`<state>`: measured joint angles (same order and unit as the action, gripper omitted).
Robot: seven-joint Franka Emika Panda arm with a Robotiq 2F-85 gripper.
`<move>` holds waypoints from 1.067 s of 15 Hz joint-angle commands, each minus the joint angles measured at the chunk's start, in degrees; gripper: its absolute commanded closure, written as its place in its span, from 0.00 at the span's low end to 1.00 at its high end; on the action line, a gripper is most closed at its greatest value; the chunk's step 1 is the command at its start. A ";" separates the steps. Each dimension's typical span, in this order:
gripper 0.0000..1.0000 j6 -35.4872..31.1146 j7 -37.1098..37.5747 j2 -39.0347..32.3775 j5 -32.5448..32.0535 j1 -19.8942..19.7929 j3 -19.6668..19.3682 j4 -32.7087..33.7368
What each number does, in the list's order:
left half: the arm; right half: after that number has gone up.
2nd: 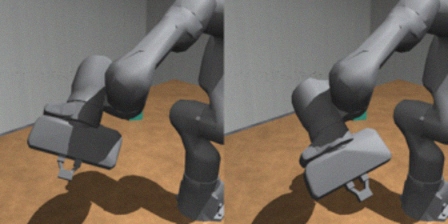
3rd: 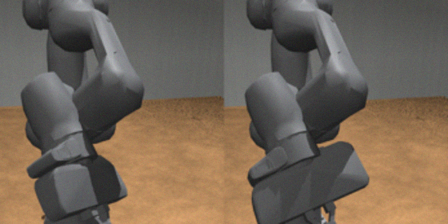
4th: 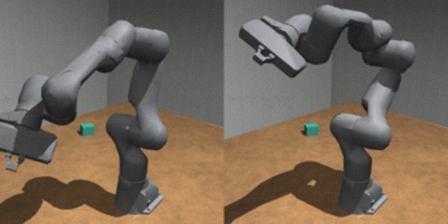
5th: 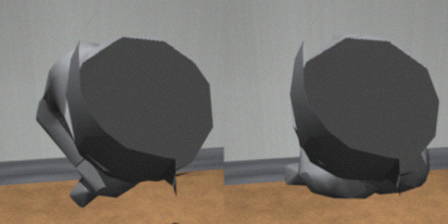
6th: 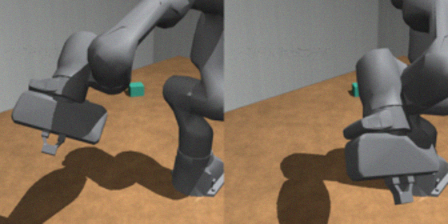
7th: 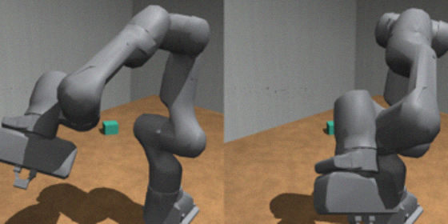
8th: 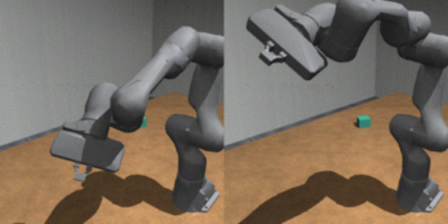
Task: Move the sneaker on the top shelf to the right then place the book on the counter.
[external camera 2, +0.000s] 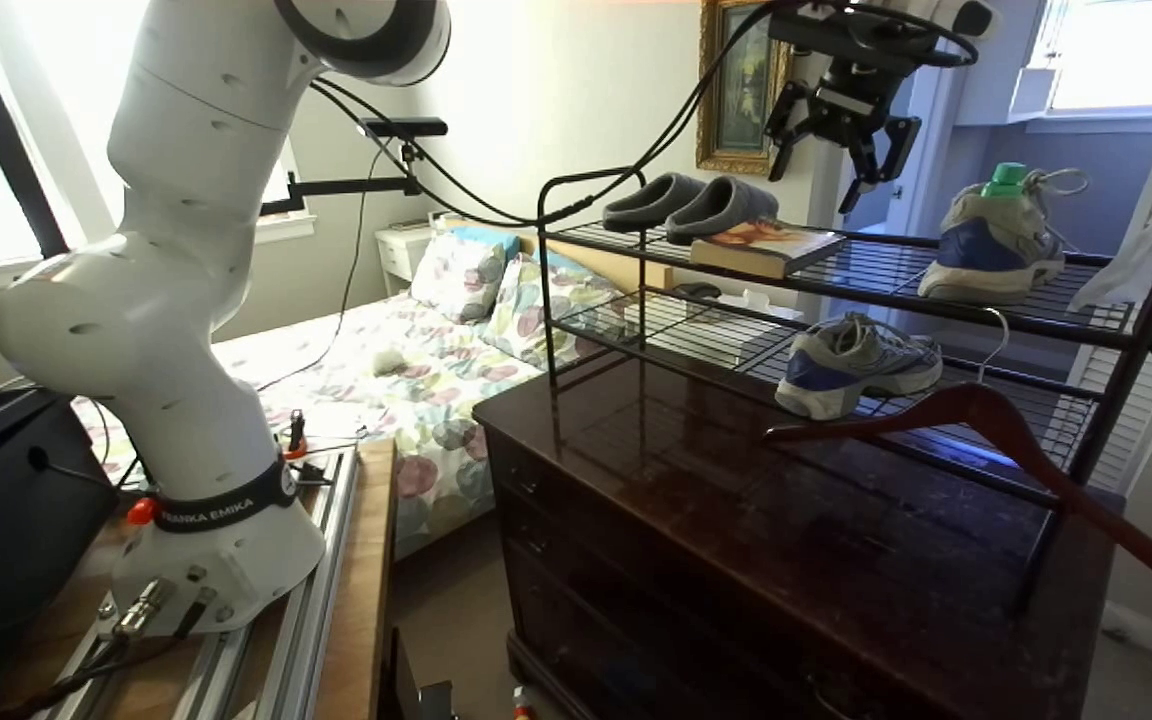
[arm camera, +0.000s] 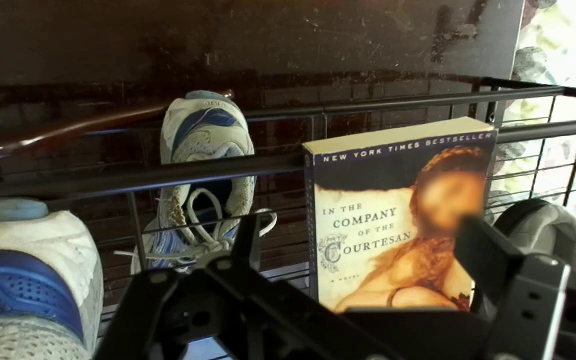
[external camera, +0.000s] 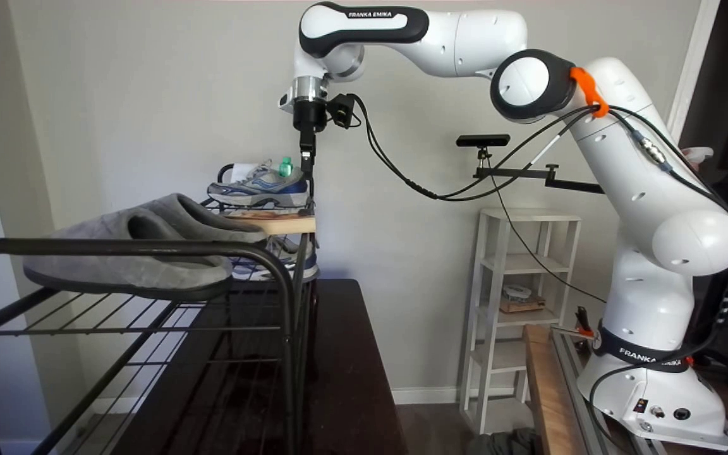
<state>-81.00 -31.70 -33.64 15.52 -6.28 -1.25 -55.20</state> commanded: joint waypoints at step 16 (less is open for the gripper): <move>0.00 -6.78 -7.23 -10.38 6.06 1.59 3.07 3.54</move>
<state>-89.26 -43.33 -41.04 19.76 -5.66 0.89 -55.22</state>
